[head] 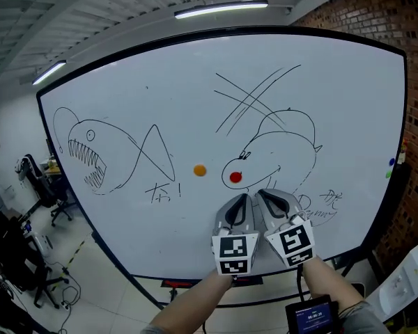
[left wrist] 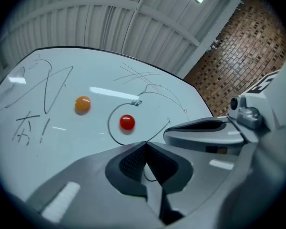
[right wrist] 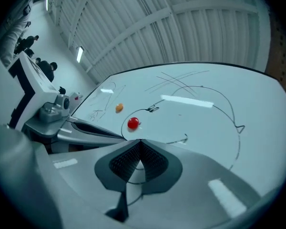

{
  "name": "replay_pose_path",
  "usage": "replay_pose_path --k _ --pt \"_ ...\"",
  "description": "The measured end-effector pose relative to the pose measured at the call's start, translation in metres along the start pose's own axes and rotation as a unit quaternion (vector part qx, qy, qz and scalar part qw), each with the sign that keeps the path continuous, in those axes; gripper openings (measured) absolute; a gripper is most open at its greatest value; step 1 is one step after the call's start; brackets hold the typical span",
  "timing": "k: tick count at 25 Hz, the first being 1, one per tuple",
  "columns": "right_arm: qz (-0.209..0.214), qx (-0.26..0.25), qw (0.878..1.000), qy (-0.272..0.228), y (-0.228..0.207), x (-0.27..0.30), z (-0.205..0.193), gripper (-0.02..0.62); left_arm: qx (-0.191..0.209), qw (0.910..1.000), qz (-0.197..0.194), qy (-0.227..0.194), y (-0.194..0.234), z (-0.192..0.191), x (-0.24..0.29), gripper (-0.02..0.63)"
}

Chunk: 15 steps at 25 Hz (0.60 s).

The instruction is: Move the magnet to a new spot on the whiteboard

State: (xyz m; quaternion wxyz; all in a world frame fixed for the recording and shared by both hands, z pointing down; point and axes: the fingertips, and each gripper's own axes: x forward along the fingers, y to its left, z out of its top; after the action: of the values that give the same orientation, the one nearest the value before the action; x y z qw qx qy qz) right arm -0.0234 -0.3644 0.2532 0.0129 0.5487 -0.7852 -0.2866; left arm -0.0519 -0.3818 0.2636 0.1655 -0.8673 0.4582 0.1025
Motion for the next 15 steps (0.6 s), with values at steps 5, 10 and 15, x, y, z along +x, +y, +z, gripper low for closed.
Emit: replay_pose_path --k 5,10,15 --pt "-0.003 -0.020 1.000 -0.008 0.025 0.026 0.013 0.006 0.011 0.9999 0.006 -0.006 0.035 0.007 -0.010 0.000" --pt "-0.037 -0.058 0.997 -0.026 0.024 0.038 0.028 0.052 0.029 0.9995 0.005 -0.011 0.051 0.011 -0.011 0.000" --pt "-0.047 -0.080 0.995 -0.032 0.019 0.047 0.037 0.135 0.028 0.9992 -0.004 -0.029 0.055 0.021 -0.007 0.000"
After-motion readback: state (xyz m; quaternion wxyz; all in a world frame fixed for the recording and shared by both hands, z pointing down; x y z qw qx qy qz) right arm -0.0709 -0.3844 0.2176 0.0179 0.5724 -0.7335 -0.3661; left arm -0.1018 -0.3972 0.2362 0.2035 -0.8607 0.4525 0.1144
